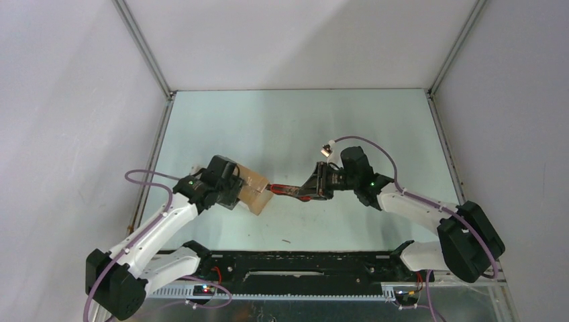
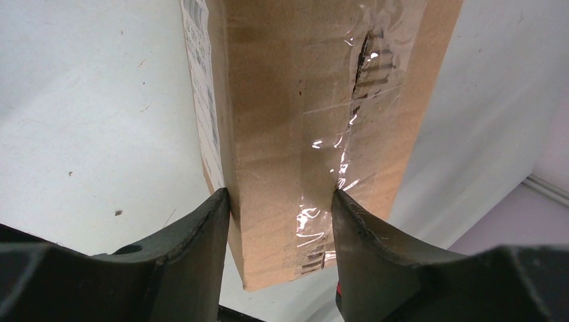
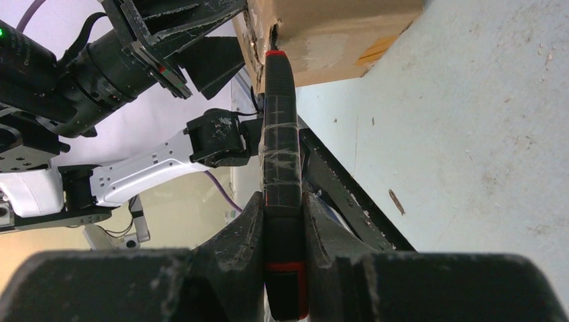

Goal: Unpack the express box

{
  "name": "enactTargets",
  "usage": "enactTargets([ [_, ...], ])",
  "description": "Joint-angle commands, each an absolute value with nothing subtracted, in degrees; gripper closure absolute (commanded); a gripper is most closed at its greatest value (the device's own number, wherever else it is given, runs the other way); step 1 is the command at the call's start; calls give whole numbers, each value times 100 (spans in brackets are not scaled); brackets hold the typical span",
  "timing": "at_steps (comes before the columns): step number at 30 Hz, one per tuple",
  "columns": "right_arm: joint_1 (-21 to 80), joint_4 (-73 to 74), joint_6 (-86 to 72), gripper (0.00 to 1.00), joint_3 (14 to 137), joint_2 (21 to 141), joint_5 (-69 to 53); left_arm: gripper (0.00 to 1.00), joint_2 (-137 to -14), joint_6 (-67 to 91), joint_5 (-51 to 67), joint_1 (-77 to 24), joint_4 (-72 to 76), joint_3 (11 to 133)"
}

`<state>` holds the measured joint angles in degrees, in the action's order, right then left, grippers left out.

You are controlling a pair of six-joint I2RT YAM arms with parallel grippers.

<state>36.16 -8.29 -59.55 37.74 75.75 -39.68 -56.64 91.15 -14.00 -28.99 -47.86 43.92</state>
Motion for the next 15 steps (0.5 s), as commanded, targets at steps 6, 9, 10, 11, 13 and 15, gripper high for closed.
enactTargets([
  [6,3736,-295,-5990,100,3639,7433,-4069,64,-5478,9519,-2092,-2847,-4616,4248],
  [9,3932,-494,-6113,100,3639,7551,-4048,65,-5500,9557,-2024,-2889,-4504,4219],
  [10,3994,-559,-6150,100,3639,7599,-4044,65,-5509,9559,-1991,-2910,-4457,4211],
  [11,4043,-638,-6189,100,3639,7660,-4055,65,-5523,9564,-1958,-2929,-4437,4210],
  [13,4152,-835,-6281,100,3639,7775,-4077,65,-5529,9598,-1887,-2965,-4368,4198],
  [15,4245,-942,-6353,100,3639,7844,-4078,66,-5510,9626,-1807,-2987,-4269,4185],
])
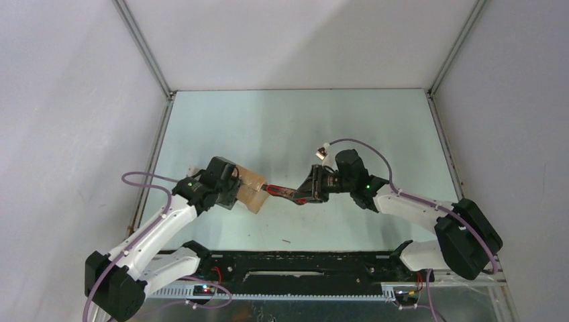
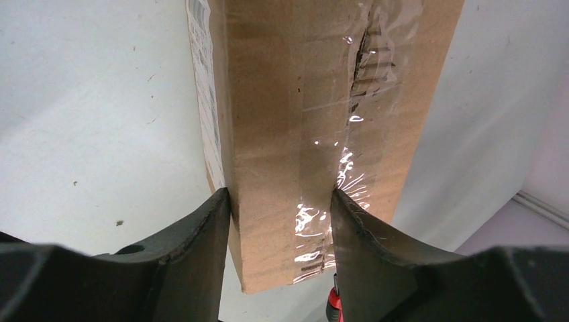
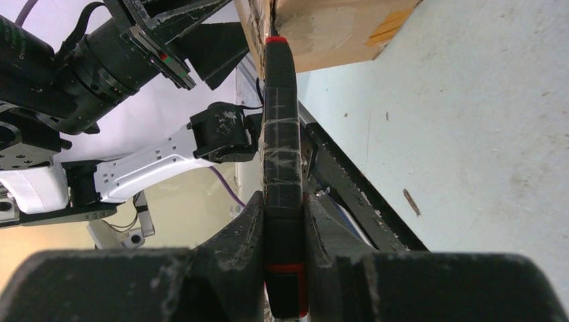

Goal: Unpack the express box

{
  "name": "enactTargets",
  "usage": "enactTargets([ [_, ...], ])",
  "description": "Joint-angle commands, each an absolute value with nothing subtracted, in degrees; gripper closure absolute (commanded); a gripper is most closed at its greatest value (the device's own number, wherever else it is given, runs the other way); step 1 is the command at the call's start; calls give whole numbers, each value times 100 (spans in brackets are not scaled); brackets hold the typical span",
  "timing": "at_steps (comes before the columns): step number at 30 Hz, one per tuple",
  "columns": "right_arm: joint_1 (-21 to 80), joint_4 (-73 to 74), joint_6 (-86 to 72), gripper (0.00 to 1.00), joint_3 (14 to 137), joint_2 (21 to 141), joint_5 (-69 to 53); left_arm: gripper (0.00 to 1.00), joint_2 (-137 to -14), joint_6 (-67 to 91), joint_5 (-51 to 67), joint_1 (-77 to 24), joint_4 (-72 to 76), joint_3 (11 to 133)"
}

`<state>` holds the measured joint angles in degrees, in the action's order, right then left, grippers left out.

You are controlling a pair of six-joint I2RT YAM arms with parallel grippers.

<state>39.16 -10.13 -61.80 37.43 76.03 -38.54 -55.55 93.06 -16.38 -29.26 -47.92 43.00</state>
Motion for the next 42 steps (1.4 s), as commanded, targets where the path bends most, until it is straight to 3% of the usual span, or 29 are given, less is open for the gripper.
enactTargets([
  [1,4274,-948,-6356,100,3639,7860,-4066,66,-5494,9644,-1787,-2996,-4251,4184],
  [14,4457,-1190,-6447,100,3588,8068,-4131,69,-5361,9933,-1847,-3146,-4297,4277],
  [28,3860,-1253,-6260,100,3287,7789,-4816,70,-5087,9874,-1972,-2953,-4608,4111],
  [42,4367,-1658,-6387,100,3542,8240,-5237,71,-5339,9677,-1682,-3030,-4269,4360],
])
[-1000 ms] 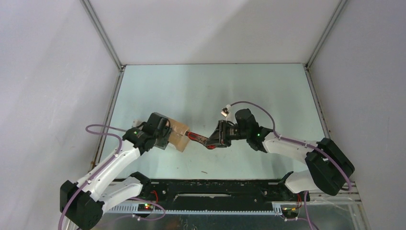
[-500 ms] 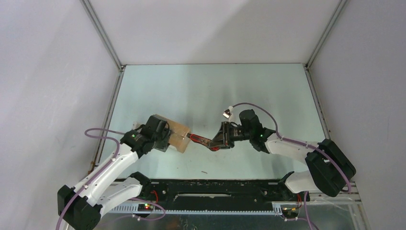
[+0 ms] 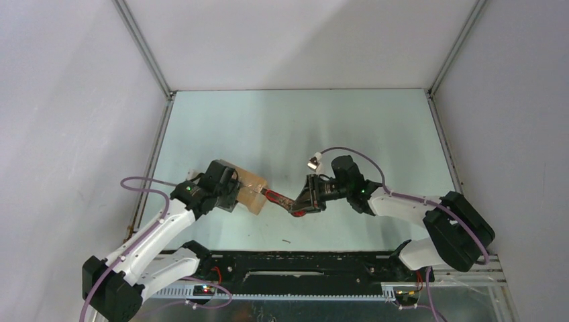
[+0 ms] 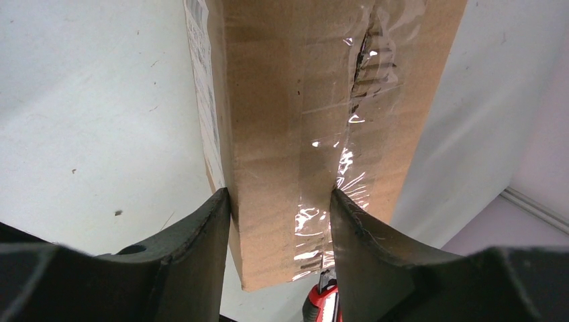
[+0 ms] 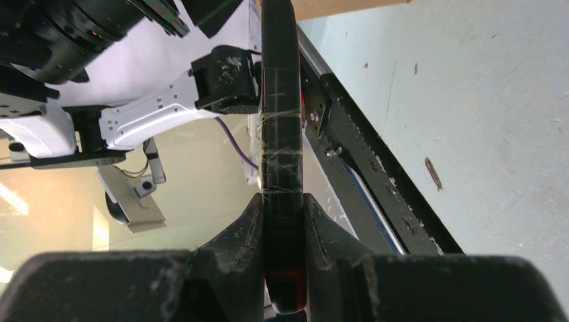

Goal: Unpack the express box

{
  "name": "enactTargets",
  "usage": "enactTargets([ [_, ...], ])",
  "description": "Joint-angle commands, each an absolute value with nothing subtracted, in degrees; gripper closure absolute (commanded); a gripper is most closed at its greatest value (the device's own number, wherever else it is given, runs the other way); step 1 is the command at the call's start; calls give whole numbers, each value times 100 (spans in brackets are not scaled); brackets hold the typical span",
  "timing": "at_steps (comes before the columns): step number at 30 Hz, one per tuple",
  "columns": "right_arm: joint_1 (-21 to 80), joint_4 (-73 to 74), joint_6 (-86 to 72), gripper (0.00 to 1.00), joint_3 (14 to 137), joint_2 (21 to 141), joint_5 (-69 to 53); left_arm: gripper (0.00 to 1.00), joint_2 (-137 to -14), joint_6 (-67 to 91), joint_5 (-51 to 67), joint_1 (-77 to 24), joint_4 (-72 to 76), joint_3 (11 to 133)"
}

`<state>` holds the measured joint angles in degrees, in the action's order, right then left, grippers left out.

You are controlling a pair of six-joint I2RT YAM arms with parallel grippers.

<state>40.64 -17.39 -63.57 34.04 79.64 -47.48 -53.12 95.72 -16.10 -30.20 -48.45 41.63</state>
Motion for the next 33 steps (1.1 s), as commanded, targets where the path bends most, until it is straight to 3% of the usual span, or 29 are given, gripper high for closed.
enactTargets([
  [1,4419,-1699,-6395,100,3561,8290,-5238,71,-5365,9700,-1671,-3066,-4259,4398],
  [9,4617,-2165,-6681,100,3621,8564,-5293,72,-5578,9779,-1678,-3303,-4204,4560],
  [22,4542,-1471,-6015,100,3621,8216,-5521,68,-5432,9103,-1559,-2867,-4726,4571],
  [27,4505,-1502,-5985,100,3617,8214,-5672,57,-5389,8841,-1382,-2848,-4411,4472],
  [33,4432,-1485,-5988,100,3621,8229,-5688,29,-5327,8536,-1234,-2848,-4473,4575],
])
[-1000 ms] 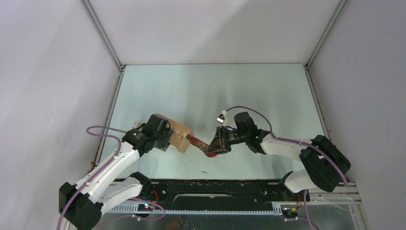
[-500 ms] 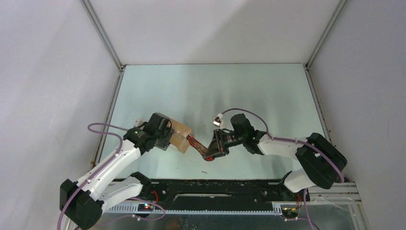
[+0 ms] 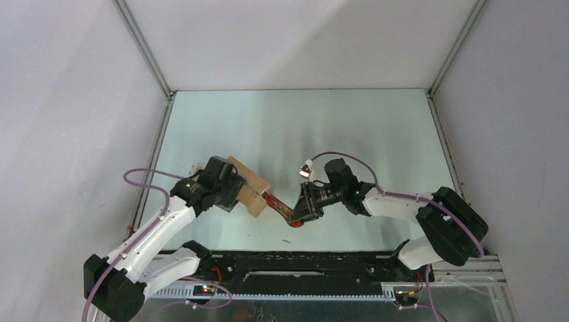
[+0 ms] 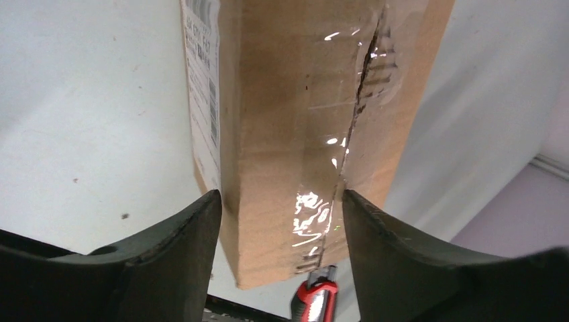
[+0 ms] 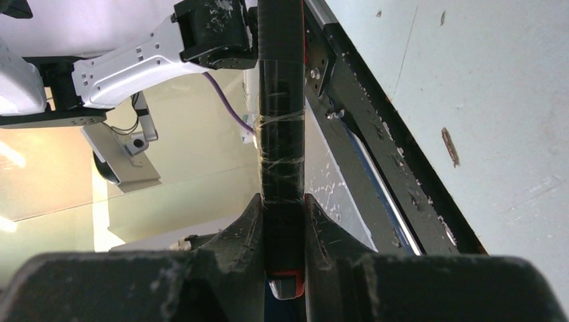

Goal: Unpack the express box

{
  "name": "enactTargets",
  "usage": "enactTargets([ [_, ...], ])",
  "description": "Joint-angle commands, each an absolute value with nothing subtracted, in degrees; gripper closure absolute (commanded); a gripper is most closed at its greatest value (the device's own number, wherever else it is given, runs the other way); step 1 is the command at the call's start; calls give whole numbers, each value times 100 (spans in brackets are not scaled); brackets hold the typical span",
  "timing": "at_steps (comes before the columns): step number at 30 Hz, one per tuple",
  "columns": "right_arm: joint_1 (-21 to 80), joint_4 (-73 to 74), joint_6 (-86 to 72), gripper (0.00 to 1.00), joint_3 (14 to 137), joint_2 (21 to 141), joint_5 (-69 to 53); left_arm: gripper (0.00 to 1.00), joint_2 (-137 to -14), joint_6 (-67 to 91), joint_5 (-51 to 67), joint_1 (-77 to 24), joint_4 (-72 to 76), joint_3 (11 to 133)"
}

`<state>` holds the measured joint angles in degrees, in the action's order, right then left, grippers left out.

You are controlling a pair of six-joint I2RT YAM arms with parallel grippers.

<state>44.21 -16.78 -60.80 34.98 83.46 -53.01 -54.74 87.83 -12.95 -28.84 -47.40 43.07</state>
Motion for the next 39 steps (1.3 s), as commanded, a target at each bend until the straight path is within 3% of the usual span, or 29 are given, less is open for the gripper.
enactTargets([
  [1,4423,-1500,-5999,100,3621,8246,-5693,27,-5326,8516,-1218,-2848,-4534,4612],
  [8,4430,-1660,-6083,100,3621,8326,-5651,24,-5638,8517,-1389,-2848,-5371,4928],
  [15,4431,-1975,-6236,100,3621,8424,-5830,29,-6372,8409,-1522,-2839,-6160,5433],
  [31,4188,-1953,-6186,100,3489,8381,-6310,24,-6145,8540,-1601,-2740,-5581,5074],
  [39,4426,-3447,-7132,100,3490,8947,-6381,22,-6233,8671,-1356,-2934,-5121,5017],
])
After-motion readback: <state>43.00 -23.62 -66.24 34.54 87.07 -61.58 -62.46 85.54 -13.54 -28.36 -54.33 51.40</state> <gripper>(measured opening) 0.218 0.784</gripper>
